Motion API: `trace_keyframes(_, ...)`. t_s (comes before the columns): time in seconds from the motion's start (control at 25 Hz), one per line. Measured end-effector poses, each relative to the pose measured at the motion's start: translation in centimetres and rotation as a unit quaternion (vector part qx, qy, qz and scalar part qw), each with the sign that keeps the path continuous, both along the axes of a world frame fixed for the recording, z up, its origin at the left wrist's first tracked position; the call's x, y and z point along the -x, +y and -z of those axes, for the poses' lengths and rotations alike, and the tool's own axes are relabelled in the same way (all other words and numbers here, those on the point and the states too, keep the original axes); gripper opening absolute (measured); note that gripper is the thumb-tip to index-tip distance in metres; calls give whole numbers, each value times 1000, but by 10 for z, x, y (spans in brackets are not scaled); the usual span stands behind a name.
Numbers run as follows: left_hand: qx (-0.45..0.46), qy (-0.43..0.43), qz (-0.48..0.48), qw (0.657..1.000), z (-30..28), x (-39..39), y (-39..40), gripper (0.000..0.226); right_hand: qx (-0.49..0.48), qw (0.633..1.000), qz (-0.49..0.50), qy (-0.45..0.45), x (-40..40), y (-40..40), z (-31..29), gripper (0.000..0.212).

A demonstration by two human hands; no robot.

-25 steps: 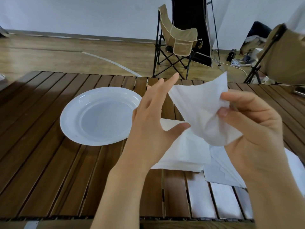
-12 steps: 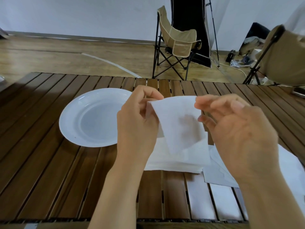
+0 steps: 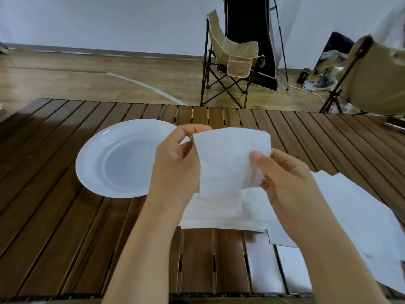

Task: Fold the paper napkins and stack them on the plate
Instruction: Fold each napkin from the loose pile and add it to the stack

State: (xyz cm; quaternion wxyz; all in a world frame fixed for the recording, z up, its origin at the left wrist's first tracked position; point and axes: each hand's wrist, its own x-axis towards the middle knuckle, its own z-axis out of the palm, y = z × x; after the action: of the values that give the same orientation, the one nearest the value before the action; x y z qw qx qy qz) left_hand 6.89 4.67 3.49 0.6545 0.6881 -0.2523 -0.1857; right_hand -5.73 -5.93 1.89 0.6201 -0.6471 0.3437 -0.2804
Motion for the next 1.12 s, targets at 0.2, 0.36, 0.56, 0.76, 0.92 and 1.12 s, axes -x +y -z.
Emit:
trace_keyframes(0.2, -136, 67, -50, 987, 22, -8, -4, 36, 21, 995, 74, 62, -5, 8, 6, 12)
trace_keyframes(0.36, -212, -3, -72, 975, 32, -10, 0, 30, 74, 988, 77, 114, -16, 13, 17, 28)
trace_keyframes(0.56, -270, -80, -98, 954, 42, -16, -1, 17, 177, 957, 85, 212, -23, 10, 33, 14)
trace_keyframes(0.76, -302, -111, -89, 943, 45, -15, -1, 11, 187, 950, 94, 233, -24, 9, 37, 17)
trace_keyframes(0.92, -316, -94, -90, 940, 43, -14, 0, 19, 205, 941, 92, 253, -26, 9, 38, 22)
trace_keyframes(1.12, -320, -55, -96, 941, 38, -12, 0, 39, 198, 947, 89, 237, -27, 12, 33, 29)
